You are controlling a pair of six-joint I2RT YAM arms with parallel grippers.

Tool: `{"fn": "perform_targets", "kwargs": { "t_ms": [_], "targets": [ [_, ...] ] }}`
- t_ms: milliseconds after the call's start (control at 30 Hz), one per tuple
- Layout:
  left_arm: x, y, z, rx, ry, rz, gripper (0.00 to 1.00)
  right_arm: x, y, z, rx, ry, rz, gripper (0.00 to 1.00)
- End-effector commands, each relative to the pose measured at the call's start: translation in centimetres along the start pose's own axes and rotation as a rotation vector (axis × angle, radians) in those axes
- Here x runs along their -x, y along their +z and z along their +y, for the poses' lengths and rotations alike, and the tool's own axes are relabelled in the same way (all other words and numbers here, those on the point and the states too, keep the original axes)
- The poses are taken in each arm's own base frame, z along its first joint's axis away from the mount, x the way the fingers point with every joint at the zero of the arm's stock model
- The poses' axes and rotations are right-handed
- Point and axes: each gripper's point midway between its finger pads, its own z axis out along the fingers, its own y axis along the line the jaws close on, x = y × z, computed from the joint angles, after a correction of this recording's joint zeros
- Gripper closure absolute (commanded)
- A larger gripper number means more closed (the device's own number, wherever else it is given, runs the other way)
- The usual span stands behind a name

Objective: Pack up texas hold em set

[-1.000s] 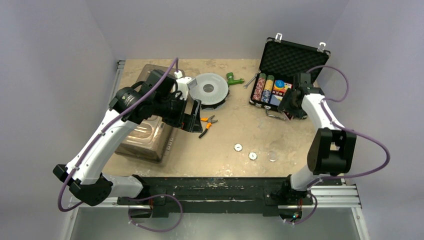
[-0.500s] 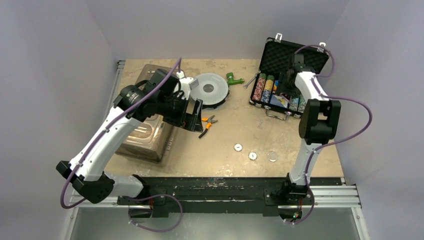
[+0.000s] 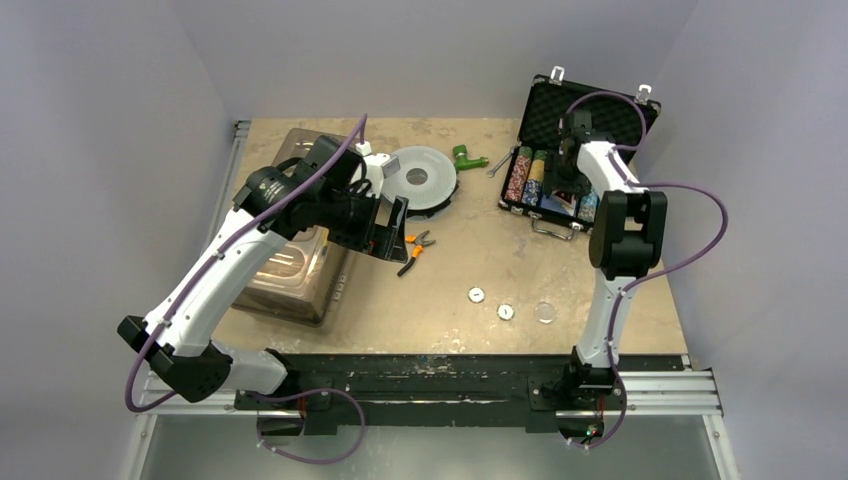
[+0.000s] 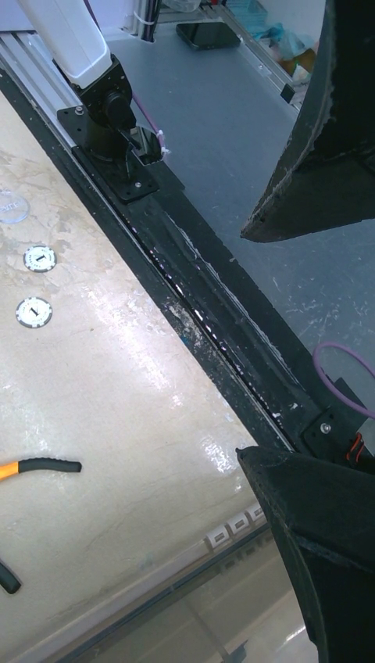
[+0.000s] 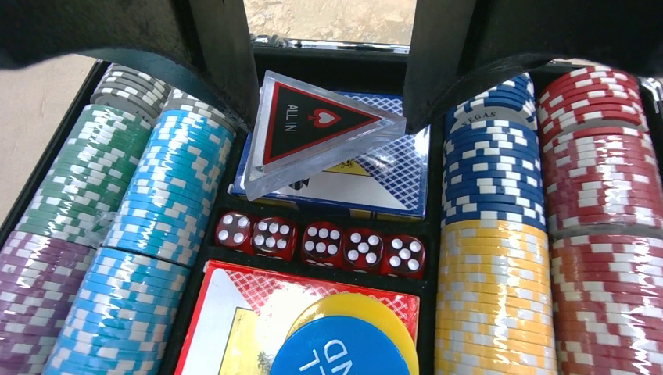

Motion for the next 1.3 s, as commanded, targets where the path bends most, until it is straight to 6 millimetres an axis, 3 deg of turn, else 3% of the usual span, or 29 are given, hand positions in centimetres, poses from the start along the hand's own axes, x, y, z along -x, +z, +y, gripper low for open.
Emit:
{"fn": "perform_targets", "kwargs": {
  "t_ms": [0,333,367,433,967,1267],
  "targets": [
    [0.9,-0.9,-0.4,-0.006,0.031,-0.041,0.01,0.7,0.0,0.2,0.001,-0.031,-0.014,0.71],
    [0.9,-1.0,-0.4,-0.003,0.035,-0.044,0.01,-0.2,0.0,0.4,0.002,-0.041,0.008,0.66],
    [0.9,-1.0,-0.4,-0.004,0.035,-0.045,0.01,-0.4,-0.1,1.5,0.01,-0.062,0.007,0.66],
    [0.9,-1.0,-0.4,-0.006,0.035,-0.044,0.01,-0.6,-0.2,1.6,0.009,-0.066,0.01,0.66],
    [0.7,-1.3,-0.7,-0.018,0.034,-0.046,0.01,-2.1,-0.8,1.6,0.01,-0.076,0.036,0.59],
    [0.7,-1.3,-0.9,-0.031,0.031,-0.046,0.01,-1.9,-1.7,1.6,0.012,-0.08,0.021,0.53]
  ]
}}
